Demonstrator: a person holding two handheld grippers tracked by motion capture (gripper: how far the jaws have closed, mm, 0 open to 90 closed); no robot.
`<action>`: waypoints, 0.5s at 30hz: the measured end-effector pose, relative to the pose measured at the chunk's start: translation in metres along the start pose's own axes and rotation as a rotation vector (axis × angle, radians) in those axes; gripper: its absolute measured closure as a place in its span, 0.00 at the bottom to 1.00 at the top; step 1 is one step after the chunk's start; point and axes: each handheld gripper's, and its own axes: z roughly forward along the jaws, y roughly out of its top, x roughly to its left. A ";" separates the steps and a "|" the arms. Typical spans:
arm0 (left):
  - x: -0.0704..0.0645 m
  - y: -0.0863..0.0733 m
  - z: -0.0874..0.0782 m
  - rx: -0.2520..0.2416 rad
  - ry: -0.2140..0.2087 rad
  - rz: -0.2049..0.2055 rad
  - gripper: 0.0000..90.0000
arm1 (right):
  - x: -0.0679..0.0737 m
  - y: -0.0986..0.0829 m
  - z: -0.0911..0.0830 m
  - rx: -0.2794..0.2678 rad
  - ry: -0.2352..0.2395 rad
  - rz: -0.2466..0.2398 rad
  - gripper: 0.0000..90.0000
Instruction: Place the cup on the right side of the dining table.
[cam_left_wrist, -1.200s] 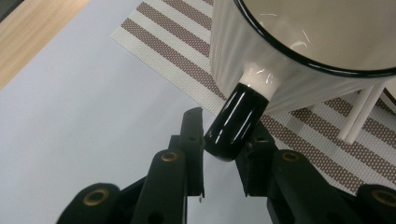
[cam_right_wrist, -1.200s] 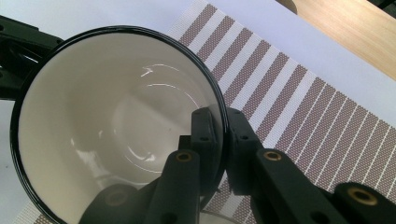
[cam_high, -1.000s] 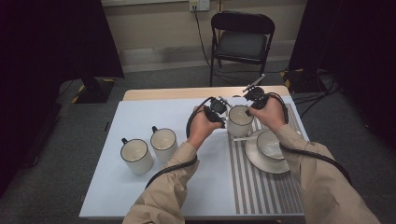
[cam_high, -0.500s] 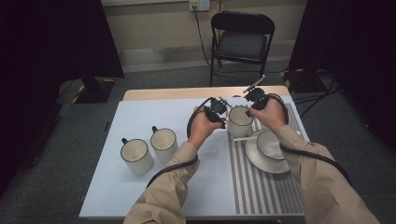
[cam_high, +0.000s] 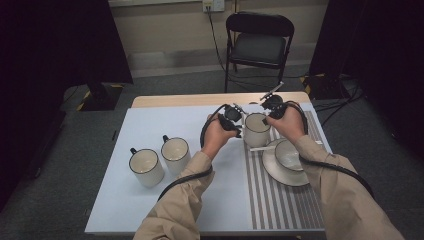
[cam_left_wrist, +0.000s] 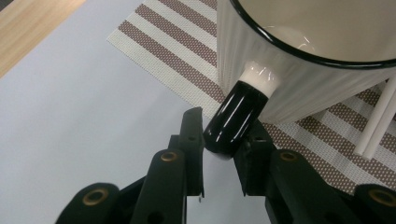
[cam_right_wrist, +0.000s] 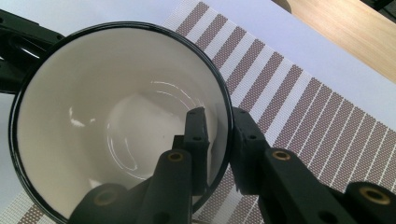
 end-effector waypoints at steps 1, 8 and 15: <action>0.000 0.000 0.000 0.000 0.000 0.000 0.83 | 0.000 0.000 0.000 0.000 0.000 0.000 0.88; 0.000 -0.001 0.000 0.007 0.013 0.005 0.80 | 0.001 0.001 -0.003 -0.027 0.011 0.011 0.79; 0.004 -0.006 -0.003 0.007 0.028 -0.022 0.59 | 0.001 0.002 -0.005 -0.071 0.032 0.012 0.55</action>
